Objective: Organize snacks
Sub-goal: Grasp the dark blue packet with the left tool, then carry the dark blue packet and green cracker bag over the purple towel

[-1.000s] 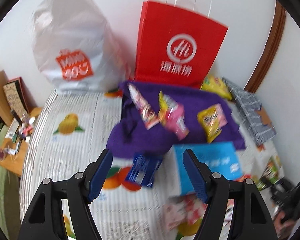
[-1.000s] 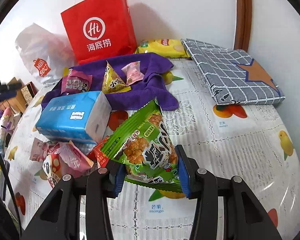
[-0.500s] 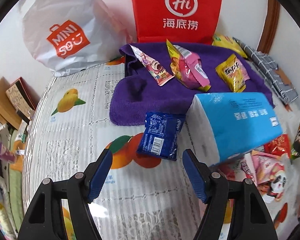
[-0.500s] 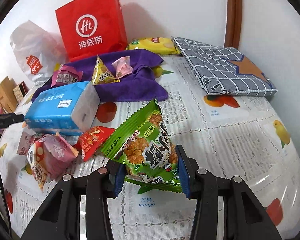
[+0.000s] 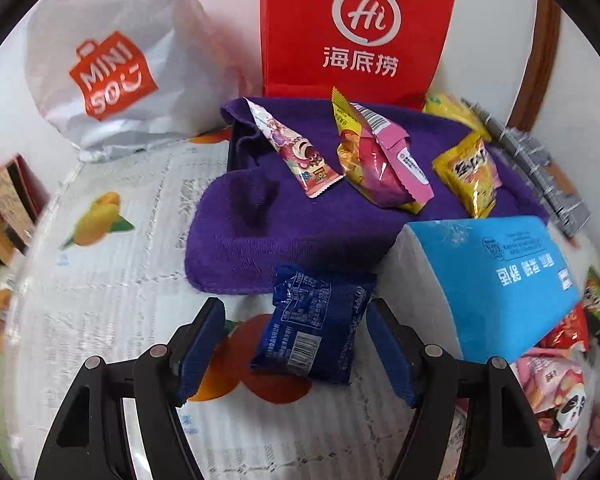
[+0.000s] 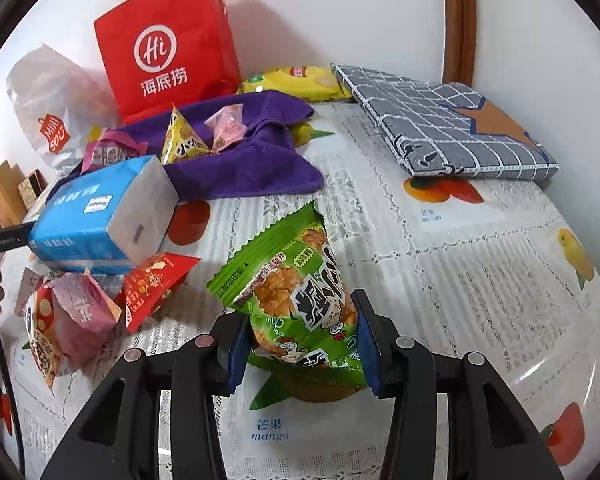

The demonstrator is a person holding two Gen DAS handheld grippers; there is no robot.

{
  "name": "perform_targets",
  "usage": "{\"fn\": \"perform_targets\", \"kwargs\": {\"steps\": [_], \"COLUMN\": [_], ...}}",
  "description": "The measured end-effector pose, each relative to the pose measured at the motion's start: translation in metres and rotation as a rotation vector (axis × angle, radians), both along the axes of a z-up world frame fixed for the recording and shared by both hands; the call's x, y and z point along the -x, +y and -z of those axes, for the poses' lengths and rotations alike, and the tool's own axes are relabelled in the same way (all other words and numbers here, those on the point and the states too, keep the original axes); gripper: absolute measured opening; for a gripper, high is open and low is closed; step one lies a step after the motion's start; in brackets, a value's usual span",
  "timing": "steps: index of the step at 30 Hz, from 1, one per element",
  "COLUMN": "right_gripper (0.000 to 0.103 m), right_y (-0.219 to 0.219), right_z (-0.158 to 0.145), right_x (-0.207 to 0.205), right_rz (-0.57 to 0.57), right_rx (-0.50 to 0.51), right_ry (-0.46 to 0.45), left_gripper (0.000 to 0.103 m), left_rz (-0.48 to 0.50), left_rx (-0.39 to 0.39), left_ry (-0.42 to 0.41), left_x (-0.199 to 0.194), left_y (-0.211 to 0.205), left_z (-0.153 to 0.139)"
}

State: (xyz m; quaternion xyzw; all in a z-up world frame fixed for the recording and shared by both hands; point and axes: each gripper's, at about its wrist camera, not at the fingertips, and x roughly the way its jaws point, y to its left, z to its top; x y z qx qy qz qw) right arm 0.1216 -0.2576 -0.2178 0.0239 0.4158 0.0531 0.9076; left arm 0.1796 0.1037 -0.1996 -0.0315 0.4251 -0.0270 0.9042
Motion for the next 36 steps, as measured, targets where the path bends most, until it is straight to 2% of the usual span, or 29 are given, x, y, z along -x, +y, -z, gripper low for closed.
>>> {"fn": "perform_targets", "kwargs": {"steps": [3,4,5,6,7,10,13,19,23,36], "right_gripper": [0.046,0.046,0.046,0.046,0.046,0.046,0.046,0.047,0.049,0.05], "right_y": [0.001,0.001,0.0,-0.001,-0.002,-0.006,-0.009,-0.011,-0.002,0.01], "right_z": [0.001,0.001,0.001,0.002,0.002,0.002,0.003,0.005,0.005,0.004], "right_x": [-0.001,-0.002,-0.002,-0.002,-0.002,-0.002,-0.002,-0.005,-0.005,-0.003], "right_rz": [-0.006,-0.004,-0.003,-0.001,0.005,0.033,0.04,0.045,0.044,-0.013], "right_rx": [-0.004,-0.008,-0.013,-0.02,-0.029,-0.043,-0.064,-0.083,-0.026,0.039], "right_ry": [0.005,0.007,0.009,0.011,0.013,0.015,0.021,0.036,0.038,0.039], "left_gripper": [0.068,0.064,0.057,0.046,0.044,0.043,0.044,0.044,0.044,0.041], "left_rz": [0.009,0.015,0.017,0.01,-0.004,-0.004,0.013,-0.032,-0.047,-0.057], "left_rx": [0.072,0.073,0.065,0.038,0.002,-0.091,-0.137,-0.08,-0.099,-0.083], "left_ry": [0.021,0.02,0.015,0.01,0.014,-0.007,-0.013,-0.008,-0.01,-0.028], "left_x": [-0.002,-0.001,0.0,0.001,0.001,0.004,0.005,0.005,0.007,0.013], "left_y": [0.006,0.006,0.005,0.004,0.002,-0.01,-0.016,-0.01,-0.013,-0.013], "left_z": [0.006,0.007,0.007,0.007,0.008,0.01,0.01,0.011,0.012,0.006]}}
